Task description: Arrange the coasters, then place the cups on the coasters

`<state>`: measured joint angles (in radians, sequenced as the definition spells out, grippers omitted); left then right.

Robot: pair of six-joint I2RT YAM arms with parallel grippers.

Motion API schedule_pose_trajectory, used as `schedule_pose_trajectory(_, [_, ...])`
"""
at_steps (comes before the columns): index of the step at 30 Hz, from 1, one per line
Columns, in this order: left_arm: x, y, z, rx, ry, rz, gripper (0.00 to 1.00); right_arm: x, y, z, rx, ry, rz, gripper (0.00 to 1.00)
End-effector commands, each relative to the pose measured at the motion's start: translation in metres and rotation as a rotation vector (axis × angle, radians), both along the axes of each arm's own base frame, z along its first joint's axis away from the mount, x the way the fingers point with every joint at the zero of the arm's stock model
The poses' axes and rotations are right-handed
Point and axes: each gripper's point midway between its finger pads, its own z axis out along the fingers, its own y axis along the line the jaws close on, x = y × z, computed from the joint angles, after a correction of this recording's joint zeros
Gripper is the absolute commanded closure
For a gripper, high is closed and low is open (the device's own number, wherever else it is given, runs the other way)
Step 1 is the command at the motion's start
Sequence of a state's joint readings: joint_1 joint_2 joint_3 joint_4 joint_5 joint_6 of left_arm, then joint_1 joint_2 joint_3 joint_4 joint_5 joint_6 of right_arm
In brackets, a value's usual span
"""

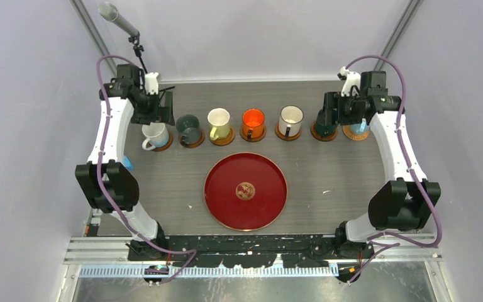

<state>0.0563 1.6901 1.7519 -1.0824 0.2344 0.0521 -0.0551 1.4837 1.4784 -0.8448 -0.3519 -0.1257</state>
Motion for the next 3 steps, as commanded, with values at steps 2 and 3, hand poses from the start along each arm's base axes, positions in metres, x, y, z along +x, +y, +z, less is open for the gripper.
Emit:
schedule_pose_trajectory(2, [-0.0123, 0.0017, 0.0157, 0.02, -0.064, 0.014, 0.0, -0.0039, 0.002, -0.0022, 0.003, -0.01, 0.012, 0.18])
schedule_pose_trajectory(3, [-0.0137, 0.0015, 0.0158, 0.022, -0.064, 0.008, 0.0, -0.0038, 0.0023, -0.0016, 0.005, -0.01, 0.012, 0.18])
